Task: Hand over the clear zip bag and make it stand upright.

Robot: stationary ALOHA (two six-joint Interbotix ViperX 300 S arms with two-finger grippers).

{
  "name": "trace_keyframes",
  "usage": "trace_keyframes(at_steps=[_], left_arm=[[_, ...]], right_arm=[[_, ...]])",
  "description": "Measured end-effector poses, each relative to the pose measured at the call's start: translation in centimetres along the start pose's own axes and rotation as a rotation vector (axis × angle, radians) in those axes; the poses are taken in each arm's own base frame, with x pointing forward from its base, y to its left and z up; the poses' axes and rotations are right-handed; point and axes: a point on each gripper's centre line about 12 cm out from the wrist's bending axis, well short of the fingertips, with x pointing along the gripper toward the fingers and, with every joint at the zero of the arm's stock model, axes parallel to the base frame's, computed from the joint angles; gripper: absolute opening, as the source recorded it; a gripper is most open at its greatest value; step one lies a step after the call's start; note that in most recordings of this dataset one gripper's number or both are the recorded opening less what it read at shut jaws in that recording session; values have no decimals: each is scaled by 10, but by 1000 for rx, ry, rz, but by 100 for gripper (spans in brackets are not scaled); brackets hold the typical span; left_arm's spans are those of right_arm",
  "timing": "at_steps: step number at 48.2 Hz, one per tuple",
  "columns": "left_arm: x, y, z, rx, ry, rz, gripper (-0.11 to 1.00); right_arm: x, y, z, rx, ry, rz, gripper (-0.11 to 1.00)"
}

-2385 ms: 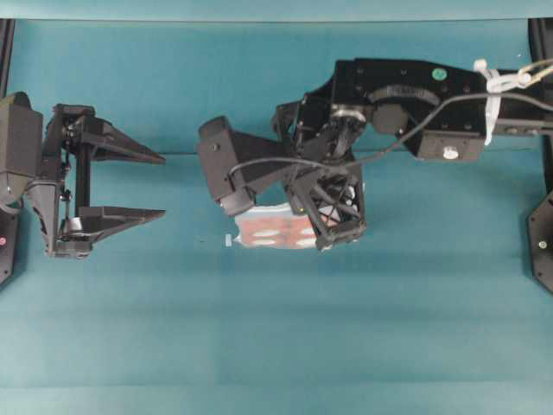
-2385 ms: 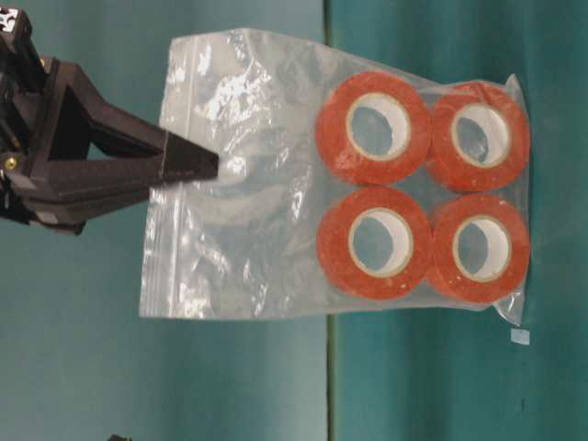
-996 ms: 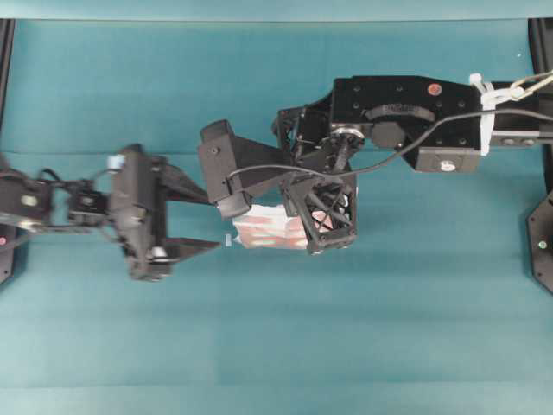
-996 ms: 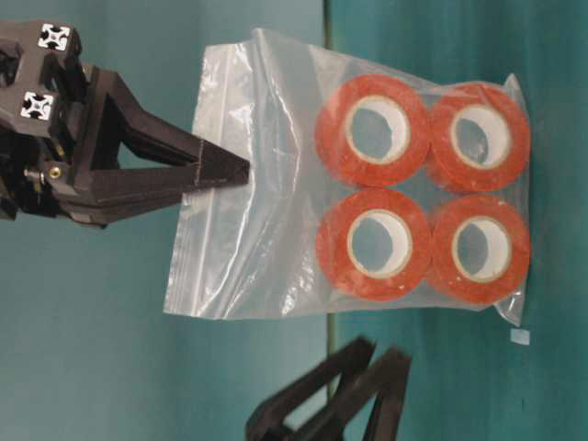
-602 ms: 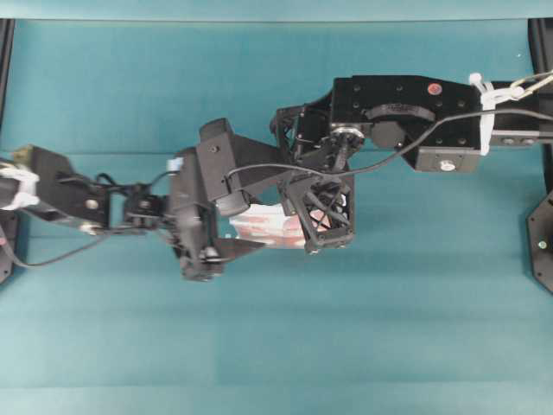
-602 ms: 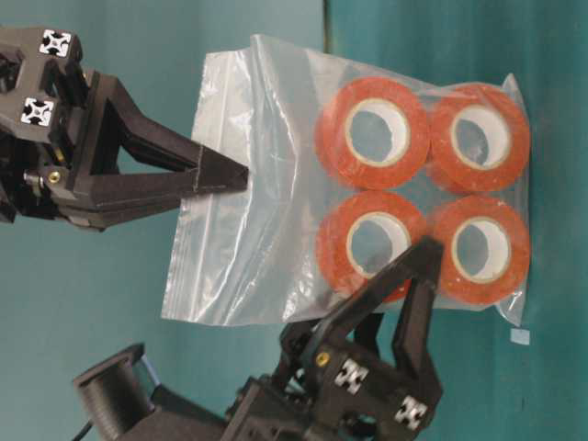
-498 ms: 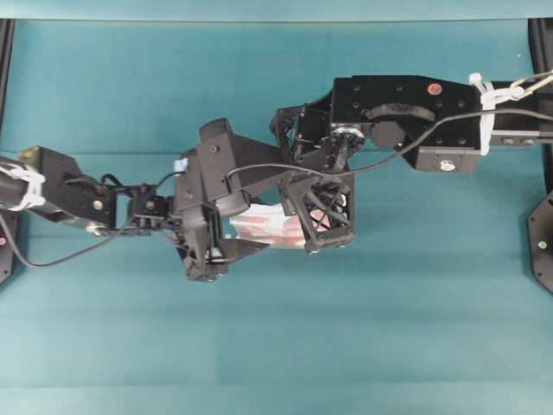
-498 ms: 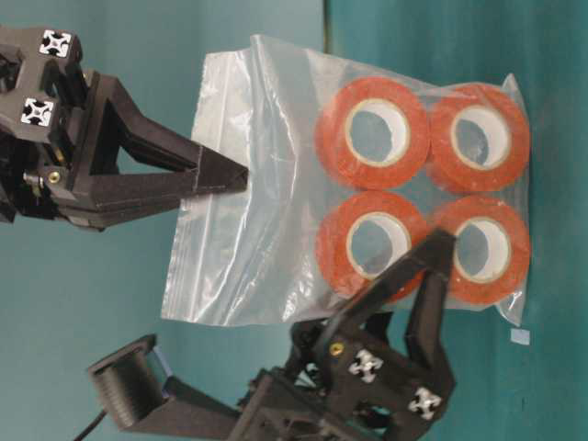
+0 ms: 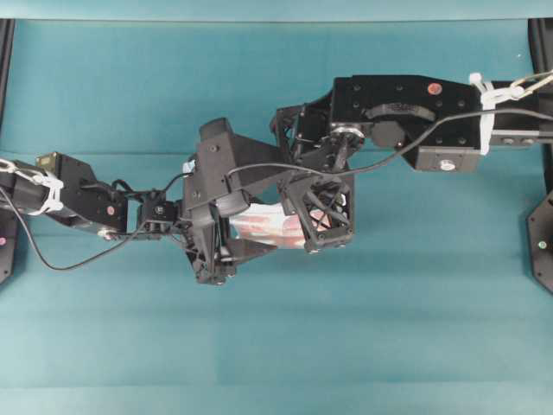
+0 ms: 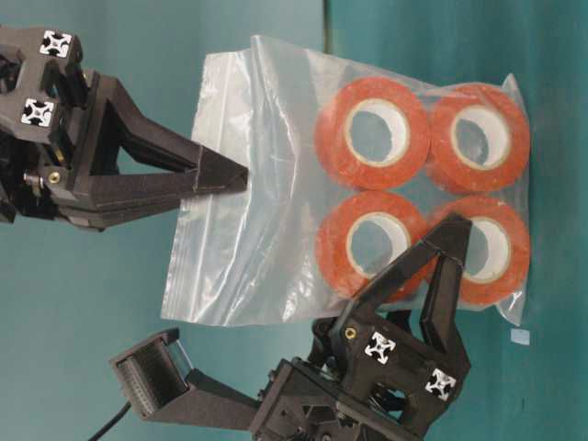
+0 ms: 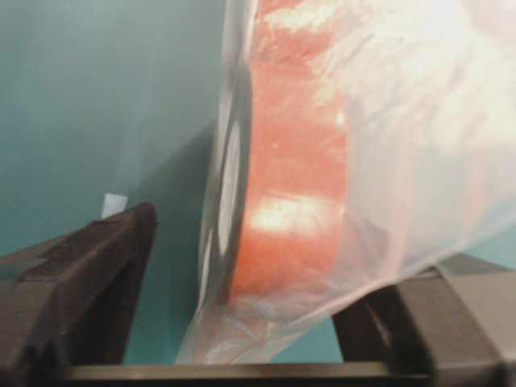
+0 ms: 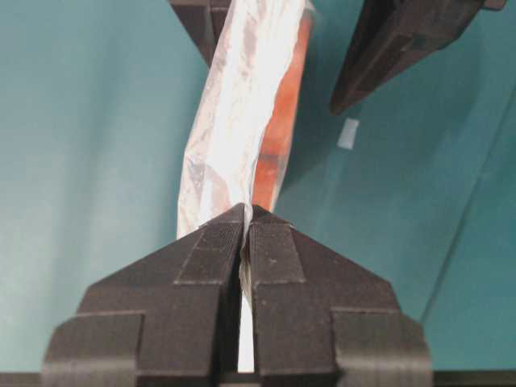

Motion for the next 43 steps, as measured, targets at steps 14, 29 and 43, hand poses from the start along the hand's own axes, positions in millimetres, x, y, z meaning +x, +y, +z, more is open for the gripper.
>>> trace_keyframes(at_steps=[14, 29, 43], left_arm=[[1, -1, 1, 33, 0, -1, 25], [3, -4, -3, 66, 32, -7, 24], [4, -5, -3, 70, 34, -9, 24]], right_arm=[[0, 0, 0, 2, 1, 1, 1], [1, -1, -1, 38, -7, -3, 1], [1, 1, -3, 70, -11, -5, 1]])
